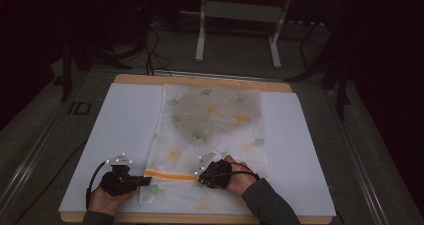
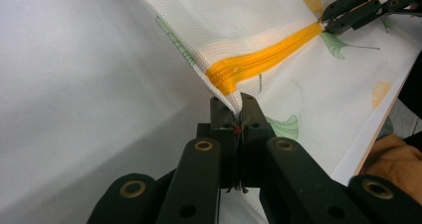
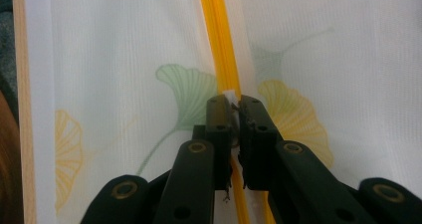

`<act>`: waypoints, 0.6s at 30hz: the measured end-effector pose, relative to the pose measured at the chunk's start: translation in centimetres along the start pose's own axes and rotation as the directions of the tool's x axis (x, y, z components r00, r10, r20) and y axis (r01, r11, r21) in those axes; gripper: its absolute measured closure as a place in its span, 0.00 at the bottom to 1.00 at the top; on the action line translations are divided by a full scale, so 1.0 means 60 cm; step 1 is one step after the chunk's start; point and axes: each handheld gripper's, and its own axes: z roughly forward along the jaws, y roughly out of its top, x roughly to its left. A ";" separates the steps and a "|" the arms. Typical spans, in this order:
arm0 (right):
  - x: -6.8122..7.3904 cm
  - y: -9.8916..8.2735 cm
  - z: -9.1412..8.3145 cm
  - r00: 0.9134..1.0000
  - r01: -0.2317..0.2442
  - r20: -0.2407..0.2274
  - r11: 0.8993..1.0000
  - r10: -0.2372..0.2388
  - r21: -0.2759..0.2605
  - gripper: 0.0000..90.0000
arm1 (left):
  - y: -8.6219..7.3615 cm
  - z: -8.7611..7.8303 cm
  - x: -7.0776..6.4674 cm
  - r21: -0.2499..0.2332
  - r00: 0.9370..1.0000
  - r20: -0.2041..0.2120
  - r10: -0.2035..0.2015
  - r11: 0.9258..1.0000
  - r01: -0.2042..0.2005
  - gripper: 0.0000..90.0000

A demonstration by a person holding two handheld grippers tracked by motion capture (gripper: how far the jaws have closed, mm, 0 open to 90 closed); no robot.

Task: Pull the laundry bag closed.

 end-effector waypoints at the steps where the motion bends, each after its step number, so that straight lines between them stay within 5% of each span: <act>1: -0.001 -0.001 0.000 1.000 0.003 0.001 1.000 -0.003 -0.002 0.94 | 0.000 0.000 0.000 0.000 1.000 0.000 -0.001 1.000 0.001 0.98; 18: -0.001 -0.013 -0.008 1.000 -0.002 0.008 1.000 0.002 0.009 0.94 | 0.000 -0.001 0.000 -0.002 1.000 -0.001 0.000 1.000 0.000 0.98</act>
